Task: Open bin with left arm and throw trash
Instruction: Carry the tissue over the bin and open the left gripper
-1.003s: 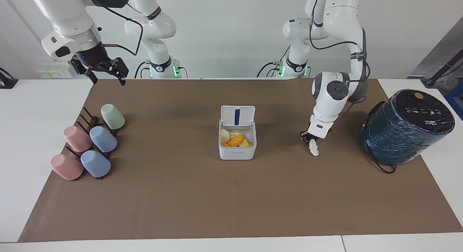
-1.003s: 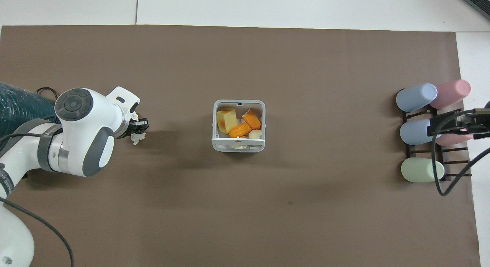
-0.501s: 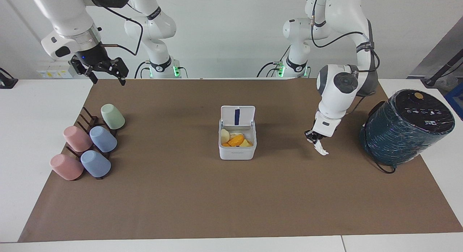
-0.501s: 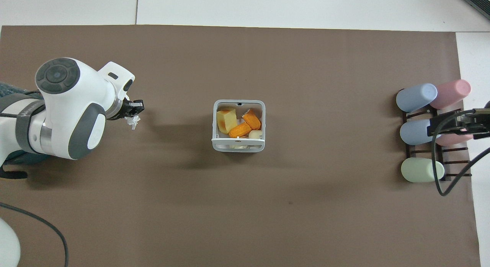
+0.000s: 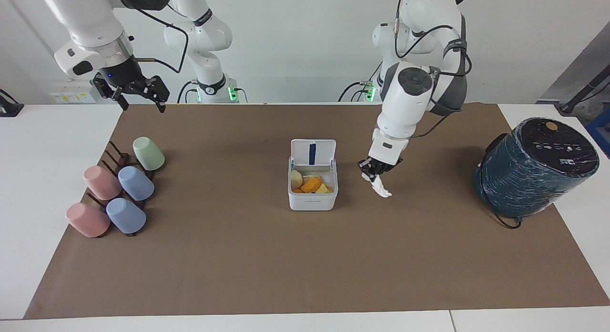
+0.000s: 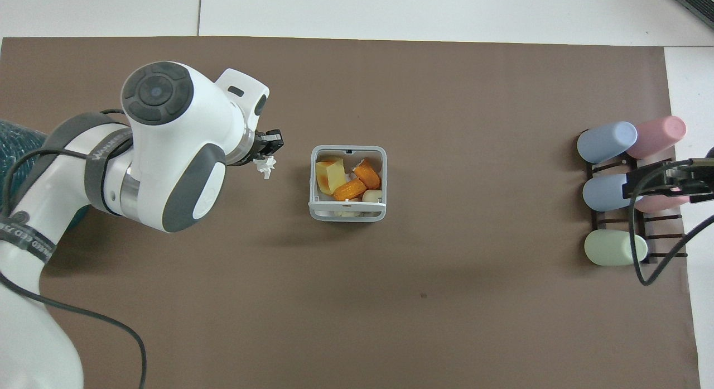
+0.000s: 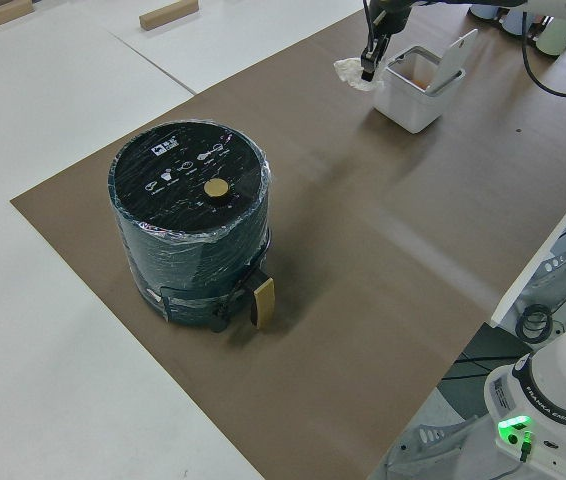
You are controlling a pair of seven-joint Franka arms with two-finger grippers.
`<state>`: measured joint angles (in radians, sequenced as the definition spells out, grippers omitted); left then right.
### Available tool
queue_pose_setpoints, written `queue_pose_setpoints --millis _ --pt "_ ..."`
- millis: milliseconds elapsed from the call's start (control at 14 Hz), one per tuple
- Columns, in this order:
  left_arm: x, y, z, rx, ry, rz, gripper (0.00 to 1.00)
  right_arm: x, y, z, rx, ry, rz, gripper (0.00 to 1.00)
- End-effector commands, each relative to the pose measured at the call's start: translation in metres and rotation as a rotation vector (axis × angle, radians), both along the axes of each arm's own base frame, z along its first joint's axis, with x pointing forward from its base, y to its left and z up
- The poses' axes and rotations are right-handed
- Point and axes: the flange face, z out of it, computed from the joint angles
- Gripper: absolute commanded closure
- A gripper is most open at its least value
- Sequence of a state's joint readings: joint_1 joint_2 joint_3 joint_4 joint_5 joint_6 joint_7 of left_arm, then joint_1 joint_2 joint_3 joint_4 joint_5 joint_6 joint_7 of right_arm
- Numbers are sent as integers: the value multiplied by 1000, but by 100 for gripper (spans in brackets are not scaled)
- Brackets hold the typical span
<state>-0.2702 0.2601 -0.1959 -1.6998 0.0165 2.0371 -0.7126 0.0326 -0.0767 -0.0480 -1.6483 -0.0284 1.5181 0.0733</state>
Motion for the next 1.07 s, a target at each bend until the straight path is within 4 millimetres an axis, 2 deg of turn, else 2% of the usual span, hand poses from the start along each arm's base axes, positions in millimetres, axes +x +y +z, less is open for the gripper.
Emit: queue_pose_setpoints --millis 0,143,358,501,716,931,1003 --pt "-6 -37 0 -51 14 51 100 -4 -2 3 -1 9 25 0" --pt "-17 -67 5 -100 -39 74 100 -4 -2 3 -1 9 25 0" --pt "-37 -101 7 -118 -44 85 100 -4 -3 3 -1 9 24 0" --pt "-50 -117 -2 -127 -38 78 100 -4 -2 3 -1 9 25 0" --pt "-59 -125 -8 -127 -24 112 100 -4 -2 3 -1 9 25 0" --pt "-61 -126 -12 -124 -15 120 66 -4 -2 3 -1 9 25 0" --pt "-60 -125 -12 -124 -16 122 45 -4 -2 3 -1 9 25 0"
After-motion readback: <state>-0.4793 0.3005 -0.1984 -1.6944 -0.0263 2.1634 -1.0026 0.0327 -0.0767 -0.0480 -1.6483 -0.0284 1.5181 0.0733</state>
